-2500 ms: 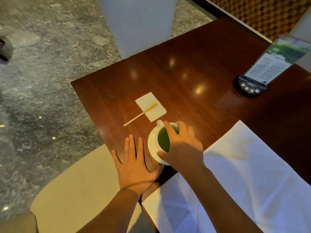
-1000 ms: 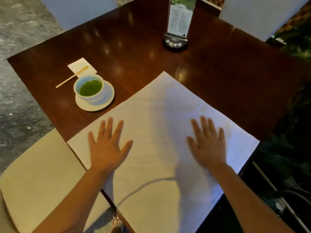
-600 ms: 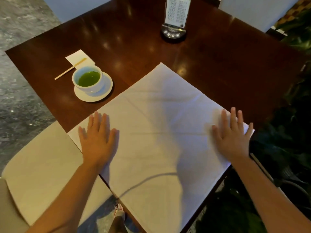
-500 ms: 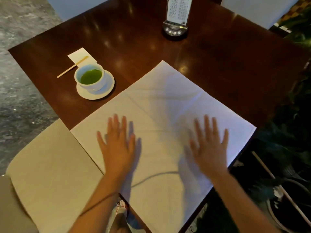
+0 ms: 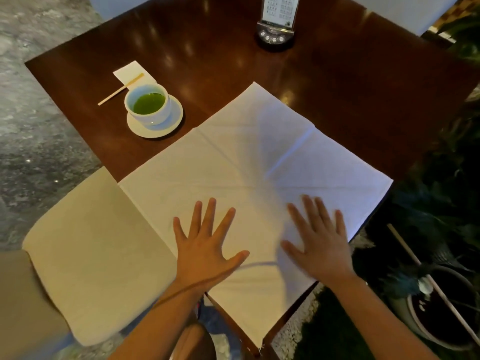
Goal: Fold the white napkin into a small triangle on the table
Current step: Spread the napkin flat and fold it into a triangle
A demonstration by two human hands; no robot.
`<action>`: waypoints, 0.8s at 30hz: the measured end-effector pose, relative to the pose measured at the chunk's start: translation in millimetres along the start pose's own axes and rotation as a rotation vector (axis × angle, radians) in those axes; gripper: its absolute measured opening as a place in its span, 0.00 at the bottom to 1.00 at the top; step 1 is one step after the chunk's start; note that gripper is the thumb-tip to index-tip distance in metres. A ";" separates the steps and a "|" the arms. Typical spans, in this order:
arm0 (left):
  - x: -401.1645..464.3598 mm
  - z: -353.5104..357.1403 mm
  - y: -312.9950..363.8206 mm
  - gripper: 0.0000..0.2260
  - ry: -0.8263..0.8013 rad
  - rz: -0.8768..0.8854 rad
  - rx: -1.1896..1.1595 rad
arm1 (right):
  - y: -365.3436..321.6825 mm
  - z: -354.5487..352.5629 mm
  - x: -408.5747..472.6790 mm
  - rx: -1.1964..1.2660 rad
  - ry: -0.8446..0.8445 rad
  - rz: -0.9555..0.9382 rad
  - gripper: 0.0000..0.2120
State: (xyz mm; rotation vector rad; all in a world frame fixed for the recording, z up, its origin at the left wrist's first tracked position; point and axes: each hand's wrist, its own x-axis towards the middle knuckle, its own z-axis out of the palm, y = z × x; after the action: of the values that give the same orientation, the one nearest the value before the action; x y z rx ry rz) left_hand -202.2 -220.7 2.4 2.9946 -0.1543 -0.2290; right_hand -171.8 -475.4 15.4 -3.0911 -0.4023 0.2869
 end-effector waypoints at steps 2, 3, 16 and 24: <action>-1.0 -1.1 -5.0 0.39 -0.009 0.006 0.014 | 14.0 -0.7 -1.3 -0.016 -0.020 0.032 0.35; -0.2 -1.7 -5.9 0.39 -0.009 0.007 0.012 | 17.3 -1.1 -1.7 -0.017 -0.023 0.042 0.36; -96.7 3.8 23.4 0.26 -0.090 0.393 -0.062 | -46.0 24.1 -104.4 0.041 -0.010 -0.411 0.32; -113.1 3.1 19.3 0.35 -0.179 0.411 -0.085 | -43.7 14.6 -113.6 0.034 -0.085 -0.448 0.36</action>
State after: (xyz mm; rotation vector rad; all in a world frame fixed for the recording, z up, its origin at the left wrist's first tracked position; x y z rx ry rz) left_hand -315.7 -227.5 18.4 2.7730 -0.7455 -0.4410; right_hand -293.5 -462.3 23.0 -2.8525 -1.0524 0.4041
